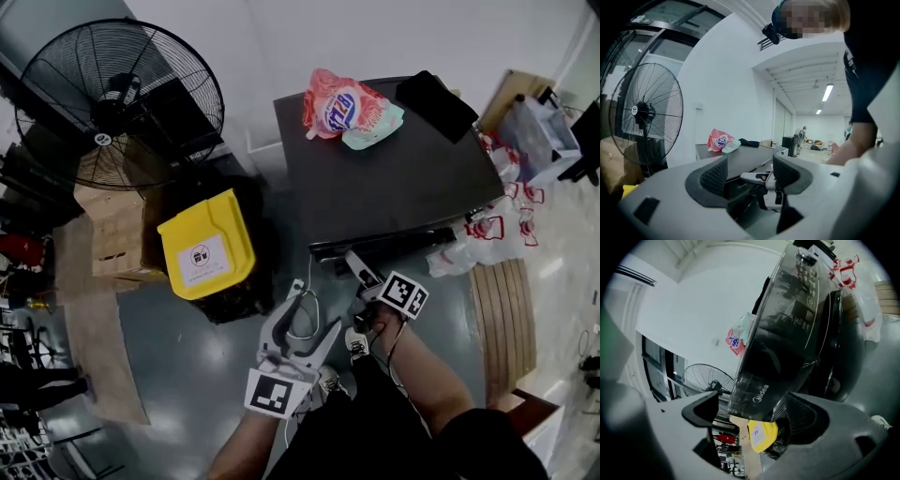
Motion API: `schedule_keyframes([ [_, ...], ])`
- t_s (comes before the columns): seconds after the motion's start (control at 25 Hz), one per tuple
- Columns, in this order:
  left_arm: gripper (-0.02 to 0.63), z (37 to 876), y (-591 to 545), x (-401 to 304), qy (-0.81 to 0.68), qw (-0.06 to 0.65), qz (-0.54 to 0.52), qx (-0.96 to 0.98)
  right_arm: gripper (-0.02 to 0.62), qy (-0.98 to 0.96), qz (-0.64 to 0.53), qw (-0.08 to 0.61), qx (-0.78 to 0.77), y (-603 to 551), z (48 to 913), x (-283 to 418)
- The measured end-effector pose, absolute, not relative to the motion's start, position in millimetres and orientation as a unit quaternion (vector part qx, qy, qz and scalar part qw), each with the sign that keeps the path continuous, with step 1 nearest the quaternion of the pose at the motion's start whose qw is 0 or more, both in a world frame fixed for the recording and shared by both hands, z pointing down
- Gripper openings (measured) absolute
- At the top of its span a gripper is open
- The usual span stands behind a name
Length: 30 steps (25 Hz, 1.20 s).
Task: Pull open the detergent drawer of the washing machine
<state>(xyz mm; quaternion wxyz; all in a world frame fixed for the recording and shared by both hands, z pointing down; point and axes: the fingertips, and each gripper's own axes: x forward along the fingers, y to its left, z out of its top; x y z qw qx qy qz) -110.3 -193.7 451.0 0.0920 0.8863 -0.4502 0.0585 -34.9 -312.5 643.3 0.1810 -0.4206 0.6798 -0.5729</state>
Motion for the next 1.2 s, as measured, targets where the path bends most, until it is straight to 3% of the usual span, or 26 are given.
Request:
schedule_keyframes([
  [0.36,0.278,467.0,-214.7,-108.1,-0.458,0.112,0.067,0.879,0.465,0.648,-0.603,0.236,-0.402,-332.1,658.8,-30.3],
  [1.2,0.278,484.4,-232.0,-98.4,-0.451,0.131,0.073,0.88,0.483,0.632,-0.619,0.246,-0.397,-346.0,678.4,-30.9],
])
